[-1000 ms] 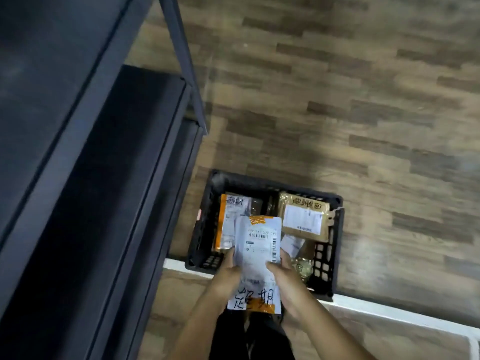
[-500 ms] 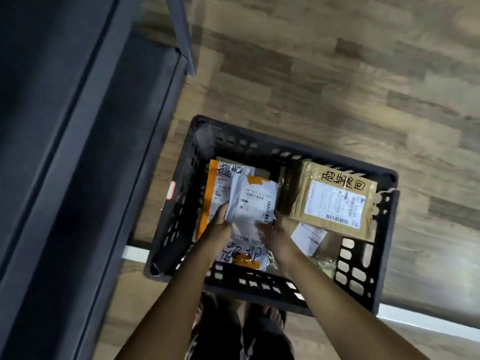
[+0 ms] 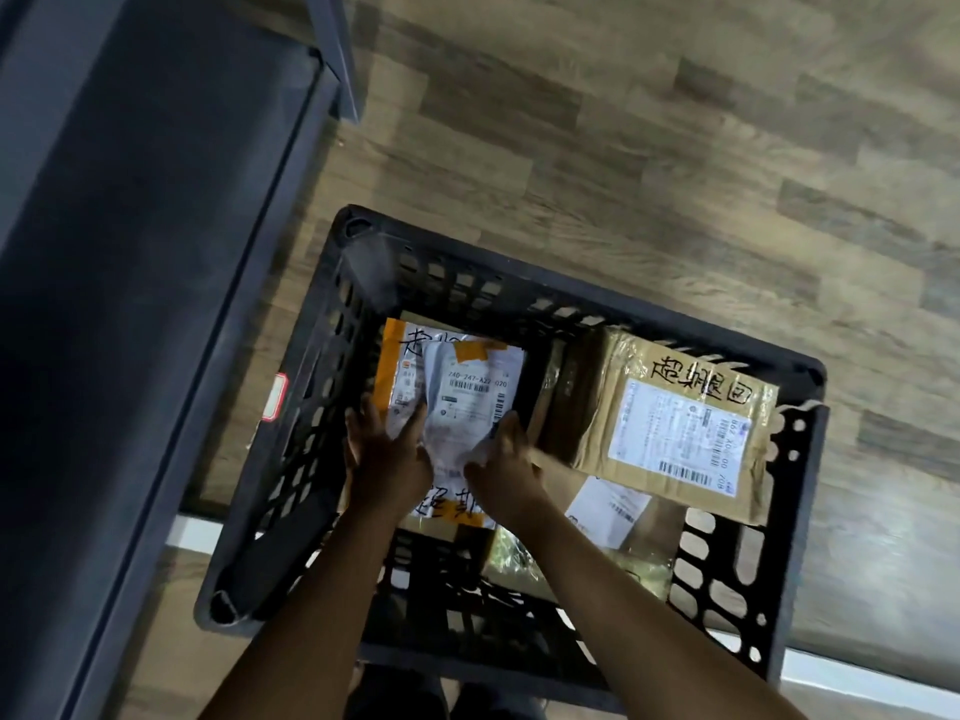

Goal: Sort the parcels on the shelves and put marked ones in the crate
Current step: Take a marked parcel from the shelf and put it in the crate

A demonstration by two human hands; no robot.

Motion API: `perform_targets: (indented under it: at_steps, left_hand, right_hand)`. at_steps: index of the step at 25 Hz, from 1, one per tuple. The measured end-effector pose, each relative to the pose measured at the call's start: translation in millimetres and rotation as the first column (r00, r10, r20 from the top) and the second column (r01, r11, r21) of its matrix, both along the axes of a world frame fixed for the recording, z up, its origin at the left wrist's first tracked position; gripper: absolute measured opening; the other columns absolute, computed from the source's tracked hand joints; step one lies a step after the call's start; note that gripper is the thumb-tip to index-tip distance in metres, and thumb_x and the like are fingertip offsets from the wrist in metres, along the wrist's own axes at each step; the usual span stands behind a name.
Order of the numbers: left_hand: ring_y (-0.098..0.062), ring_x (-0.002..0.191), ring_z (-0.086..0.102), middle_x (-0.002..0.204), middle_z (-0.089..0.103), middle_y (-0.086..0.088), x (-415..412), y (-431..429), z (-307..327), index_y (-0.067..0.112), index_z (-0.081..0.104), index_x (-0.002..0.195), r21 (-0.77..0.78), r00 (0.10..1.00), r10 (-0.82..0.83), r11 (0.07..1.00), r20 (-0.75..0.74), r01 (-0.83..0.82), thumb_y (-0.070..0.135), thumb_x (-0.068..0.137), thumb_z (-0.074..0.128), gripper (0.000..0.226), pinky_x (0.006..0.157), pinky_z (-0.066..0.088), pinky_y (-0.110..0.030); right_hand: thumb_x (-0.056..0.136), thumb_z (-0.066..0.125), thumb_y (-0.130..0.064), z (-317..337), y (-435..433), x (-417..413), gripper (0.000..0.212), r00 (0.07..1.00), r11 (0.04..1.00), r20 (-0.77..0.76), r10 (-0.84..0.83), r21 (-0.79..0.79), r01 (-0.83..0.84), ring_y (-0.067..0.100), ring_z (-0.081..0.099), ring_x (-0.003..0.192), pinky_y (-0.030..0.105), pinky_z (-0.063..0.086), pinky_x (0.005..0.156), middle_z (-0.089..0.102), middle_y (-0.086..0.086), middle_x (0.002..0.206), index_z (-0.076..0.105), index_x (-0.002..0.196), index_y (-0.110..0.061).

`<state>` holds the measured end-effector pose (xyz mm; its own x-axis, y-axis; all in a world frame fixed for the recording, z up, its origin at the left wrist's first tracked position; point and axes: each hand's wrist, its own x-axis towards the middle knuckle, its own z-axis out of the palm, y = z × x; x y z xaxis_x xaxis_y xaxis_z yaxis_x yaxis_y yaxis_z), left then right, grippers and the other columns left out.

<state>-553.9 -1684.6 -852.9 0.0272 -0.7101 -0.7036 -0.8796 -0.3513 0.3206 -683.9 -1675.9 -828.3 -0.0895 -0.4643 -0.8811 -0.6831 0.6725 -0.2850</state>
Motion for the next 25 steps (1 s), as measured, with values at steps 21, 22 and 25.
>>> perform_targets:
  at_steps: [21, 22, 25]
  left_hand:
    - [-0.032, 0.14, 0.024, 0.154, 0.025, -0.016, 3.9, -14.1, 195.0, 0.019, 0.022, 0.149, -0.075, 0.995, -0.078, 0.994, -0.065, 0.073, 0.017, 0.094, 0.039, 0.058, 0.113, 0.027, -0.038]
    - [-0.032, 0.14, 0.024, 0.154, 0.026, -0.014, 5.8, -13.7, 222.8, 0.021, 0.022, 0.149, -0.056, 0.995, -0.087, 0.995, -0.058, 0.084, 0.017, 0.093, 0.039, 0.059, 0.112, 0.027, -0.038]
    - [-0.031, 0.142, 0.022, 0.155, 0.023, -0.012, 14.6, -9.1, 312.5, 0.025, 0.021, 0.15, -0.031, 0.991, -0.113, 0.993, -0.07, 0.111, 0.017, 0.093, 0.036, 0.059, 0.113, 0.028, -0.037]
  right_hand:
    - [0.094, 0.038, -0.016, 200.1, -17.8, 7.2, 0.051, 0.992, 0.953, 0.059, -0.11, -0.277, 0.122, 0.026, 0.052, 0.121, 0.026, 0.042, 0.089, 0.034, 0.008, 0.151, 0.032, 0.145, -0.015]
    - [0.094, 0.039, -0.014, 224.4, -15.9, 7.8, 0.048, 0.994, 0.955, 0.062, -0.091, -0.277, 0.105, 0.024, 0.055, 0.114, 0.024, 0.041, 0.083, 0.039, 0.008, 0.148, 0.036, 0.142, -0.014]
    - [0.094, 0.04, -0.017, 300.4, -5.8, 6.7, 0.041, 0.996, 0.961, 0.063, -0.06, -0.265, 0.074, 0.021, 0.058, 0.097, 0.025, 0.042, 0.076, 0.05, 0.007, 0.138, 0.046, 0.135, -0.015]
